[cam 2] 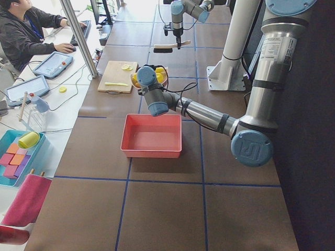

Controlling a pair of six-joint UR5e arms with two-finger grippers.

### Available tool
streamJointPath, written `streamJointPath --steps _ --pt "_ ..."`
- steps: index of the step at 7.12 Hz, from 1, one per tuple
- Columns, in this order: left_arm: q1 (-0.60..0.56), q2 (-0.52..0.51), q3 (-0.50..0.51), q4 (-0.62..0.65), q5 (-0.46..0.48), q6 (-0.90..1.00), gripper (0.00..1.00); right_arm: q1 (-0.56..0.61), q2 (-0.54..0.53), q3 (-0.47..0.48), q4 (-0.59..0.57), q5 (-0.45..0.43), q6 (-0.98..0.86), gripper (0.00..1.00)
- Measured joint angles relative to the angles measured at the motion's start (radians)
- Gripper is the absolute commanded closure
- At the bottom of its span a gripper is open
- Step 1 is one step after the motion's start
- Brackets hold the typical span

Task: Sweep and dump trash into bin
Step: 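Lift the loaded dustpan with the left gripper and carry it over the pink bin, then tilt the dustpan with the left gripper to dump items into the bin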

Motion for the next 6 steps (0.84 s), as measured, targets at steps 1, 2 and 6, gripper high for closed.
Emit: streamJointPath --steps 1,2,6 --pt "-0.073 0.050 0.037 -0.019 -0.059 0.081 1.00 0.001 -0.001 -0.001 0.000 -0.015 -0.004 1.00" --pt "-0.143 0.081 0.093 -0.026 -0.115 0.173 1.00 0.002 -0.001 -0.002 -0.001 -0.024 -0.006 1.00" --pt "-0.270 0.145 0.202 -0.059 -0.154 0.331 1.00 0.001 0.000 -0.002 0.000 -0.034 -0.007 1.00"
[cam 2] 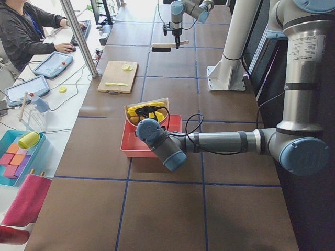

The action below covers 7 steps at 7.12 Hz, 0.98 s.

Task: Sweep and dump trash into bin
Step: 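Tilt the dustpan with the left gripper to dump items into the bin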

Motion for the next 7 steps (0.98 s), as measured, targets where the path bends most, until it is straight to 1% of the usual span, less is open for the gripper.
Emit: streamJointPath --steps 2,4,5,7 --pt "0.022 0.009 0.001 0.000 0.083 0.007 1.00 0.000 0.000 -0.001 0.000 -0.001 0.001 1.00" --pt "0.084 0.013 0.000 0.007 0.153 0.015 1.00 0.000 -0.002 -0.003 0.000 0.000 0.001 1.00" --pt "0.111 0.015 -0.001 0.020 0.181 0.034 1.00 0.000 -0.003 -0.003 0.000 0.000 0.001 1.00" --pt "0.130 0.017 -0.001 0.082 0.207 0.126 1.00 0.000 -0.008 -0.003 0.000 0.001 0.001 1.00"
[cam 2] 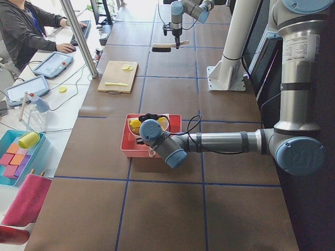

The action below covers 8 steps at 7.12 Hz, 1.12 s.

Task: Sweep and dump trash into bin
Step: 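Tilt the dustpan with the left gripper to dump items into the bin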

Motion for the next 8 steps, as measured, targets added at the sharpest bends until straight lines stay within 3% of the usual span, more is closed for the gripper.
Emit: streamJointPath --steps 4,8 --pt "-0.003 -0.005 -0.046 0.168 0.043 0.167 1.00 0.001 -0.004 0.001 0.000 0.000 0.001 1.00" --pt "-0.012 -0.009 -0.257 0.545 0.259 0.409 1.00 0.002 -0.007 0.003 0.000 0.000 0.004 1.00"
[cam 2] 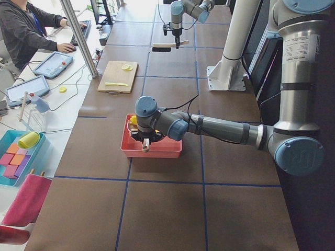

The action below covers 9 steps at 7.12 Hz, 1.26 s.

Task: Sweep and dump trash into bin
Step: 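Tilt the dustpan with the left gripper to dump items into the bin, then raise the empty dustpan above the bin with the left gripper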

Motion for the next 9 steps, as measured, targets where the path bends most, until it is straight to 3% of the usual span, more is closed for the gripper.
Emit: streamJointPath --steps 3,6,9 --pt "0.026 -0.002 -0.058 0.122 0.155 0.112 1.00 0.000 -0.001 0.001 0.000 0.000 0.002 1.00" --pt "0.041 -0.088 -0.202 0.443 0.358 0.245 1.00 0.000 -0.002 0.000 0.000 0.001 -0.001 1.00" --pt "0.043 -0.147 -0.220 0.527 0.407 0.270 1.00 0.003 -0.002 -0.001 0.001 0.002 -0.004 1.00"
